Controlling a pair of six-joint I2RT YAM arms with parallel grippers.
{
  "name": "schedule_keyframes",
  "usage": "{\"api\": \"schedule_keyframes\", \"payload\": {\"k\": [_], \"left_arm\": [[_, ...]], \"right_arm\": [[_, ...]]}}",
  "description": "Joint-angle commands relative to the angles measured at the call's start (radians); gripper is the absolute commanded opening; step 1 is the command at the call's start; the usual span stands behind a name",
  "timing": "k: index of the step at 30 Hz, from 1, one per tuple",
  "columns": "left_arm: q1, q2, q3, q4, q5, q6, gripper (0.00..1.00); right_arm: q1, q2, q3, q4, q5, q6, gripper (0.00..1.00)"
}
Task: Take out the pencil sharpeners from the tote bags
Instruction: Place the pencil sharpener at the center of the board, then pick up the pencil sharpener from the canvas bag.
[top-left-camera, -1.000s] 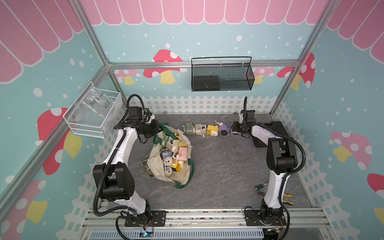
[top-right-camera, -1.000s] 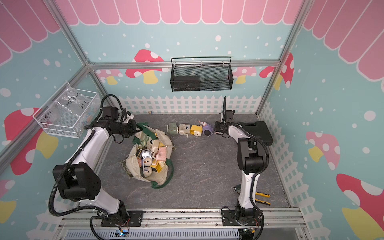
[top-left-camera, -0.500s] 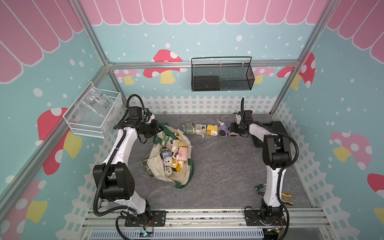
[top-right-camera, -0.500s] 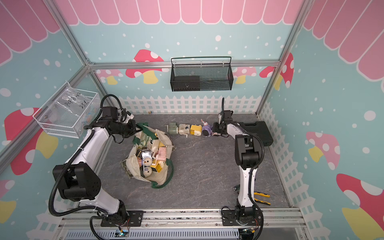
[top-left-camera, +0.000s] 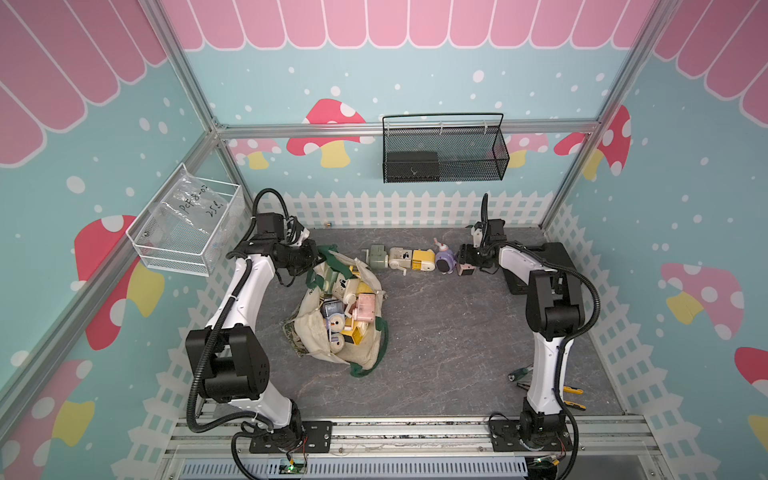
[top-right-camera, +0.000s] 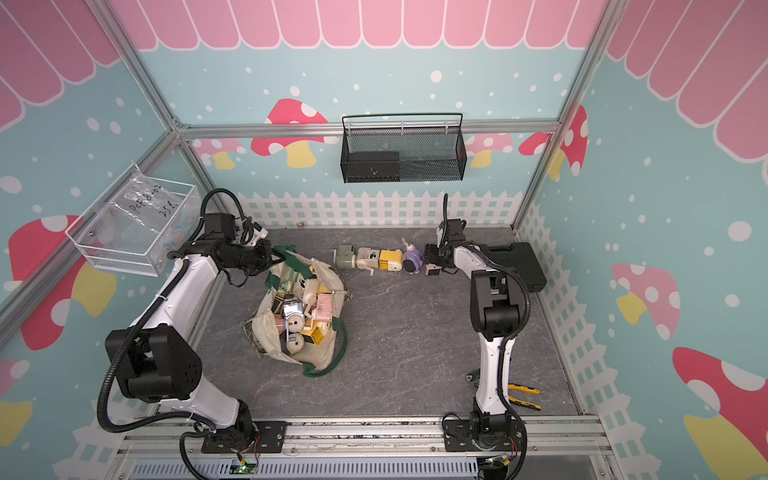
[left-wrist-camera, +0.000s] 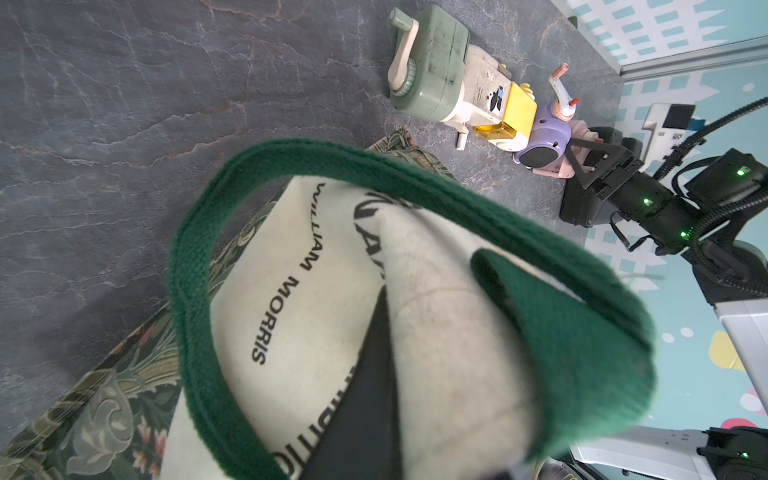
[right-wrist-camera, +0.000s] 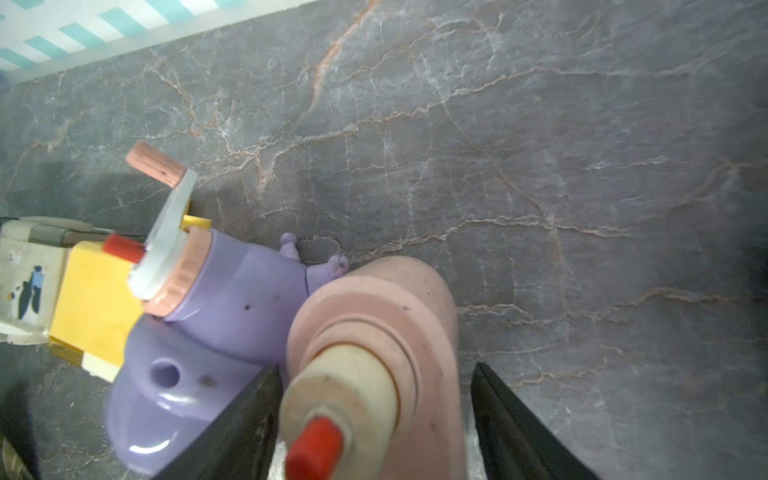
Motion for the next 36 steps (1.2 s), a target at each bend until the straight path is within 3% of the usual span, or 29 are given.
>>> {"api": "schedule_keyframes", "payload": {"k": [1, 23, 29, 36], "left_arm": [[0.014, -0.037, 0.019, 0.087, 0.034, -0.008, 0.0], [0.013, -0.035, 0.019, 0.086, 0.032, -0.008, 0.0], [0.013, -0.038, 0.017, 0.087, 0.028, -0.006, 0.0], [0.014, -0.04, 0.018, 0.087, 0.026, -0.005, 0.0]], "right_arm": [[0.0, -0.093, -0.027, -0.014, 0.046, -0.009, 0.76], [0.04, -0.565, -0.399, 0.044, 0.009, -0.003, 0.71], [0.13, -0.695, -0.475, 0.076, -0.015, -0.005, 0.69], [0.357, -0.767, -0.487, 0.098, 0.009, -0.026, 0.67]]}}
